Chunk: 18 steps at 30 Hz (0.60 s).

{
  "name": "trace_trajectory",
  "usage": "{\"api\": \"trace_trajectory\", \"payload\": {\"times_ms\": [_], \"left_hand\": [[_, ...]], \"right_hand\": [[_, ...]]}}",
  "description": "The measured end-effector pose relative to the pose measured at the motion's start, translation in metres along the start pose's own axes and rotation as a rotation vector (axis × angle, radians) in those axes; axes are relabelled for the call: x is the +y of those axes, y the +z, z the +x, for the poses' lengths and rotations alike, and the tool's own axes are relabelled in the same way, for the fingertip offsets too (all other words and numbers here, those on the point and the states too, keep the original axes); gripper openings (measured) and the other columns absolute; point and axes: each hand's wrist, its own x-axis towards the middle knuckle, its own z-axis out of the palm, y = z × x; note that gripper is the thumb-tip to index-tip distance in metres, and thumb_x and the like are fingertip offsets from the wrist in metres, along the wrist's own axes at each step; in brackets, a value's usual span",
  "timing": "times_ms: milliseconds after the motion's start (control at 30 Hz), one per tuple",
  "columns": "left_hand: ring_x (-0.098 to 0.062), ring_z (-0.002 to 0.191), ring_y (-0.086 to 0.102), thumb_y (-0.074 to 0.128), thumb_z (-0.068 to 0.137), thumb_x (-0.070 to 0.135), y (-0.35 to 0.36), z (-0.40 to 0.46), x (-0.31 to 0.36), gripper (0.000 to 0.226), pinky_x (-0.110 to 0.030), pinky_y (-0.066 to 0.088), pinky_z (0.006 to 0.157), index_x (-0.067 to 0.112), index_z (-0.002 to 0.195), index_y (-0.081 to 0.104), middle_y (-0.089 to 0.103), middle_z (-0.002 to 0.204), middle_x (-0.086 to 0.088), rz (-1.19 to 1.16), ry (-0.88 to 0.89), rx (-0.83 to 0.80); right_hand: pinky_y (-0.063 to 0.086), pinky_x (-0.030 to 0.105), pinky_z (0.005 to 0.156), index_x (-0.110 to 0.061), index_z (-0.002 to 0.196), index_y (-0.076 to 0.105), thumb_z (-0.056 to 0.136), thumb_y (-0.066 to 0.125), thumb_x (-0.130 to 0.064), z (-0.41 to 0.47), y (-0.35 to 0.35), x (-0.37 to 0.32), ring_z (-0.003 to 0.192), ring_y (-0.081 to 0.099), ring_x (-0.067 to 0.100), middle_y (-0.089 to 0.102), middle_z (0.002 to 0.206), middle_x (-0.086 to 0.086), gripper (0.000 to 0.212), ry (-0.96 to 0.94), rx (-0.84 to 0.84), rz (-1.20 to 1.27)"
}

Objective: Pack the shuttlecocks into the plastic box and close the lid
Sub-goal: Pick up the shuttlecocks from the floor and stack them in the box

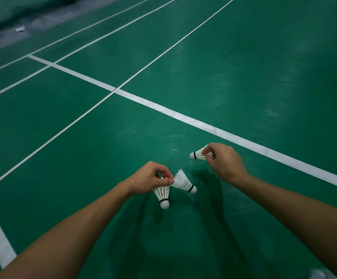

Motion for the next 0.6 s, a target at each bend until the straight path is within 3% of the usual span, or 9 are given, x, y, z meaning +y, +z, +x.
{"api": "trace_trajectory", "payload": {"times_ms": [167, 267, 467, 600], "left_hand": [[0.003, 0.051, 0.048, 0.080, 0.092, 0.018, 0.011, -0.021, 0.056, 0.007, -0.011, 0.036, 0.053, 0.011, 0.091, 0.080, 0.067, 0.062, 0.022, -0.021, 0.084, -0.014], [-0.006, 0.053, 0.040, 0.081, 0.091, 0.022, 0.024, -0.036, 0.097, 0.006, -0.022, 0.031, 0.050, 0.016, 0.088, 0.081, 0.060, 0.056, 0.015, -0.038, 0.161, -0.016], [-0.014, 0.058, 0.039, 0.082, 0.090, 0.025, 0.075, -0.066, 0.188, 0.004, -0.031, 0.028, 0.057, 0.022, 0.088, 0.080, 0.055, 0.057, 0.010, -0.085, 0.326, -0.108], [-0.017, 0.062, 0.042, 0.083, 0.087, 0.028, 0.119, -0.084, 0.250, 0.005, -0.034, 0.030, 0.061, 0.023, 0.088, 0.081, 0.060, 0.062, 0.003, -0.096, 0.382, -0.192]], "right_hand": [[0.054, 0.040, 0.078, -0.031, 0.103, 0.067, 0.096, 0.064, -0.024, -0.055, -0.049, 0.001, 0.095, 0.063, 0.019, 0.069, 0.101, -0.009, 0.010, -0.087, 0.006, 0.007], [0.057, 0.044, 0.077, -0.031, 0.101, 0.066, 0.093, 0.067, -0.024, -0.098, -0.088, 0.009, 0.088, 0.065, 0.016, 0.070, 0.095, -0.011, 0.011, -0.114, 0.049, 0.025], [0.060, 0.044, 0.078, -0.033, 0.100, 0.068, 0.091, 0.071, -0.024, -0.210, -0.173, 0.039, 0.081, 0.068, 0.010, 0.069, 0.089, -0.013, 0.014, -0.020, 0.155, 0.084], [0.061, 0.041, 0.079, -0.025, 0.104, 0.072, 0.092, 0.075, -0.017, -0.297, -0.225, 0.064, 0.079, 0.070, 0.009, 0.071, 0.089, -0.011, 0.014, 0.094, 0.267, 0.141]]}}
